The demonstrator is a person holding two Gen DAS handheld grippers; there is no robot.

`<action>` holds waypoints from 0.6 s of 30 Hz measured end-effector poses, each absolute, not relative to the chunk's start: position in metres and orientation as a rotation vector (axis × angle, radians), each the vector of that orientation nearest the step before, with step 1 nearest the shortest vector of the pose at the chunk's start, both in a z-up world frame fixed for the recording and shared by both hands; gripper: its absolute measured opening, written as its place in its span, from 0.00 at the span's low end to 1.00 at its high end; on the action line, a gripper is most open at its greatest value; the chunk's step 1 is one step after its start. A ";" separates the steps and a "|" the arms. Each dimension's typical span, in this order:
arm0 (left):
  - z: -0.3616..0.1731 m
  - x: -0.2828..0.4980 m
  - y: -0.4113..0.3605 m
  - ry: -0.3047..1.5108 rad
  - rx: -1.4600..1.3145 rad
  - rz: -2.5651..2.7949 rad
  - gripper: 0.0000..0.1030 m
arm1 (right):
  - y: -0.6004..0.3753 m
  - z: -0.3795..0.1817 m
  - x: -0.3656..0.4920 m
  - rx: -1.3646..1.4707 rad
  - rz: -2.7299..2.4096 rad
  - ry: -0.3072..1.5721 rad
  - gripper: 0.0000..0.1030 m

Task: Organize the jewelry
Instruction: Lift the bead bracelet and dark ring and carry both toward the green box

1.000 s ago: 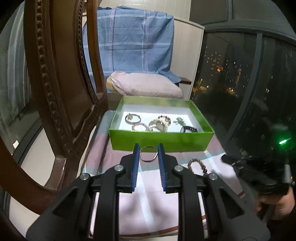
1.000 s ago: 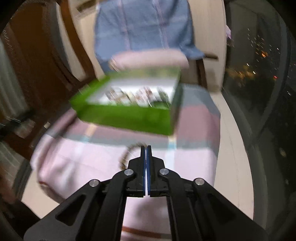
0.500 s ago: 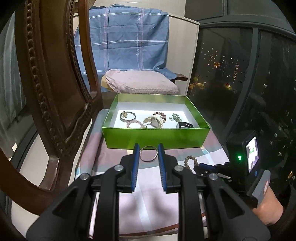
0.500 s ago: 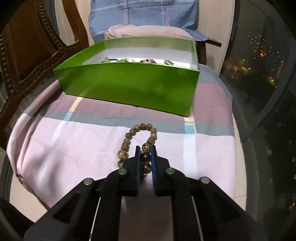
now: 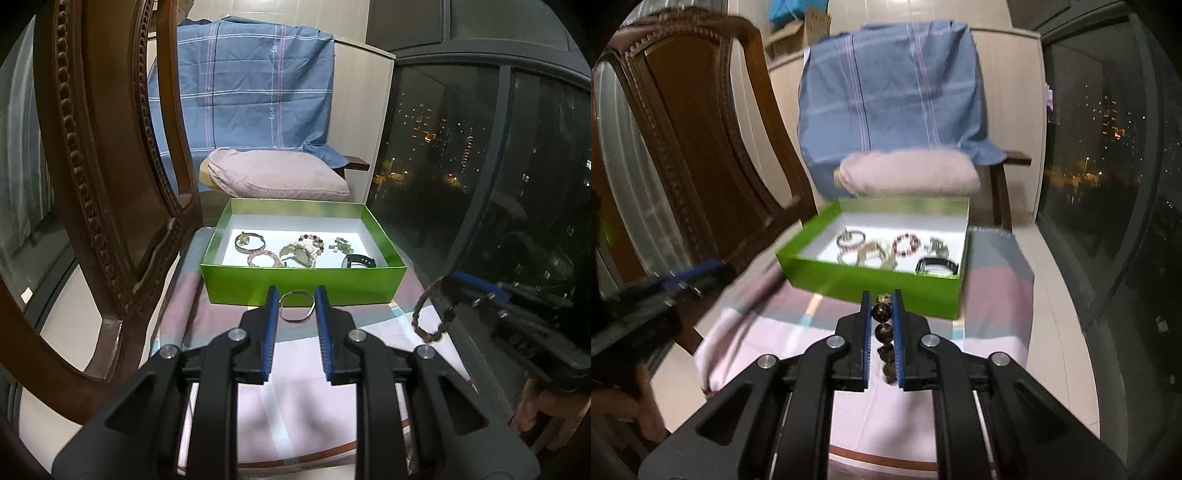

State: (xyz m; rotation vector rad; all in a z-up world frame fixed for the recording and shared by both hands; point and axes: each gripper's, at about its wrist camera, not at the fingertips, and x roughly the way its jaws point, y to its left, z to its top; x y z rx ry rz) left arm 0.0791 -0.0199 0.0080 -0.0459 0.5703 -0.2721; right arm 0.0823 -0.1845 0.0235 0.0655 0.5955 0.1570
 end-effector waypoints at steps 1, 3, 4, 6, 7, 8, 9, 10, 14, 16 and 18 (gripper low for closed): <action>0.008 0.079 -0.020 0.571 -0.048 -0.271 0.19 | -0.184 0.026 0.081 0.063 0.157 0.588 0.10; 0.006 0.080 -0.020 0.578 -0.049 -0.268 0.19 | -0.186 0.027 0.080 0.063 0.152 0.582 0.11; 0.005 0.081 -0.020 0.582 -0.049 -0.266 0.19 | -0.186 0.025 0.082 0.061 0.153 0.590 0.11; 0.003 0.083 -0.019 0.587 -0.051 -0.260 0.19 | -0.187 0.021 0.084 0.065 0.151 0.602 0.11; 0.003 0.083 -0.019 0.589 -0.052 -0.259 0.19 | -0.187 0.020 0.084 0.062 0.150 0.605 0.11; 0.002 0.084 -0.018 0.592 -0.052 -0.257 0.19 | -0.187 0.019 0.084 0.062 0.149 0.611 0.10; 0.001 0.085 -0.018 0.596 -0.053 -0.254 0.19 | -0.187 0.018 0.084 0.064 0.148 0.613 0.10; 0.002 0.085 -0.018 0.597 -0.054 -0.254 0.19 | -0.188 0.018 0.084 0.066 0.149 0.614 0.10; 0.002 0.086 -0.019 0.598 -0.053 -0.257 0.19 | -0.188 0.018 0.082 0.064 0.148 0.613 0.10; 0.000 0.088 -0.020 0.603 -0.049 -0.258 0.19 | -0.187 0.015 0.083 0.064 0.148 0.619 0.11; -0.001 0.090 -0.020 0.608 -0.048 -0.259 0.19 | -0.186 0.012 0.086 0.065 0.147 0.627 0.11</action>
